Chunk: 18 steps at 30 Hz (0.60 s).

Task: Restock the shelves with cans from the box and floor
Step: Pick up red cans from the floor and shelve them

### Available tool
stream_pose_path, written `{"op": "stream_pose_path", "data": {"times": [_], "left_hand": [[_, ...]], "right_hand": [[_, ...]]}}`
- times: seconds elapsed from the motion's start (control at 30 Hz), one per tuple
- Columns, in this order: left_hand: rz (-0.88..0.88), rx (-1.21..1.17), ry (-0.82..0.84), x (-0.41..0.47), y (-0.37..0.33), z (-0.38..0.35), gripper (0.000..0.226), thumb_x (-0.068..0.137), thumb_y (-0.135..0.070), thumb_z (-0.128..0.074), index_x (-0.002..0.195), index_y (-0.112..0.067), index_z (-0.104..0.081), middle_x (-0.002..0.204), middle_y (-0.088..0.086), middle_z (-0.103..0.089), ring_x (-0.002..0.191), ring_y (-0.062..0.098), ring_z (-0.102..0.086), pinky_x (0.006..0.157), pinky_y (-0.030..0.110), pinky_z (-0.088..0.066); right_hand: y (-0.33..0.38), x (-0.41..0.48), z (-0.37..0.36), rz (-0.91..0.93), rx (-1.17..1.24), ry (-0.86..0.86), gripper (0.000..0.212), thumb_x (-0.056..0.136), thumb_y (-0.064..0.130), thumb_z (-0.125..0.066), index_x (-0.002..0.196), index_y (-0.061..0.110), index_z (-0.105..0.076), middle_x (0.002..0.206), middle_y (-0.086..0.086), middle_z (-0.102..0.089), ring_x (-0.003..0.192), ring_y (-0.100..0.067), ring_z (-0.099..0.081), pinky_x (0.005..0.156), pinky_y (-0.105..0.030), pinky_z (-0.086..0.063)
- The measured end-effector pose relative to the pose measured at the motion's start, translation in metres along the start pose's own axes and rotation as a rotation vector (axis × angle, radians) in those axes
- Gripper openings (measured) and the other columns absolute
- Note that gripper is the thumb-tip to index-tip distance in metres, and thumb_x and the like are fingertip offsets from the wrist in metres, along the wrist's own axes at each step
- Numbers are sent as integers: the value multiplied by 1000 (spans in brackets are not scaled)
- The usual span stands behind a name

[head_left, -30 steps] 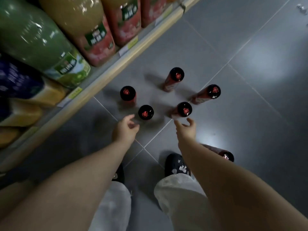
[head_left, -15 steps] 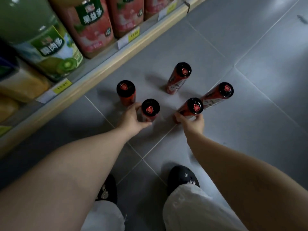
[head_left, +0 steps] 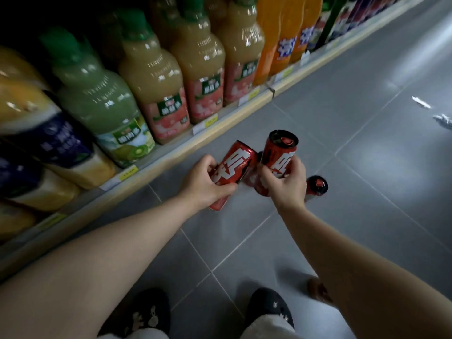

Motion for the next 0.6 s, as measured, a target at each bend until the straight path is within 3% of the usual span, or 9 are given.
{"op": "stream_pose_path", "data": {"times": [0.1, 0.23, 0.3, 0.4, 0.5, 0.6], "left_hand": [[-6, -114, -141, -3, -38, 48, 58, 52, -39, -82, 94, -21, -49, 85, -12, -58, 78, 5, -58, 70, 28, -50], [-27, -415, -204, -17, -92, 111, 66, 58, -27, -84, 113, -17, -49, 95, -10, -60, 76, -1, -63, 63, 15, -49], [-59, -454, -241, -26, -117, 145, 78, 50, -36, -82, 118, -11, -54, 100, -2, -66, 76, 1, -68, 62, 16, -51], [-127, -474, -323, -41, -147, 197, 67, 44, -42, -80, 106, -21, -65, 101, 4, -72, 83, 15, -70, 71, 27, -55], [-202, -479, -441, -56, -170, 246, 46, 51, -32, -84, 92, -34, -63, 87, -15, -73, 80, 2, -68, 76, 25, -53], [-274, -427, -563, -71, -192, 293, 58, 49, -34, -83, 101, -36, -57, 93, -15, -67, 82, -3, -65, 73, 16, -49]], "right_hand": [[60, 8, -4, 93, 81, 69, 42, 61, 56, -67, 95, 39, -50, 101, 6, -55, 98, -15, -58, 89, -42, -52], [145, 15, -12, 254, 139, 195, 55, 63, 57, -72, 110, 34, -53, 104, 8, -62, 96, -9, -62, 86, -40, -55], [190, 14, -16, 338, 163, 243, 64, 63, 52, -78, 117, 32, -51, 103, 13, -64, 94, -4, -63, 84, -35, -56], [254, 12, -24, 438, 223, 294, 75, 60, 49, -83, 122, 29, -46, 100, 16, -63, 91, 0, -64, 81, -30, -56], [310, 4, -34, 519, 284, 351, 68, 62, 42, -85, 117, 27, -48, 93, 19, -61, 85, 8, -61, 78, -23, -53], [360, -5, -45, 586, 349, 431, 66, 65, 40, -84, 119, 28, -49, 96, 20, -62, 85, 11, -61, 75, -15, -50]]}}
Point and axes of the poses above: each hand's wrist, its own x-axis towards the middle knuckle, its own z-axis out of the back of the hand, y = z × x, the point moved 6 cm from there along x, towards the middle knuckle
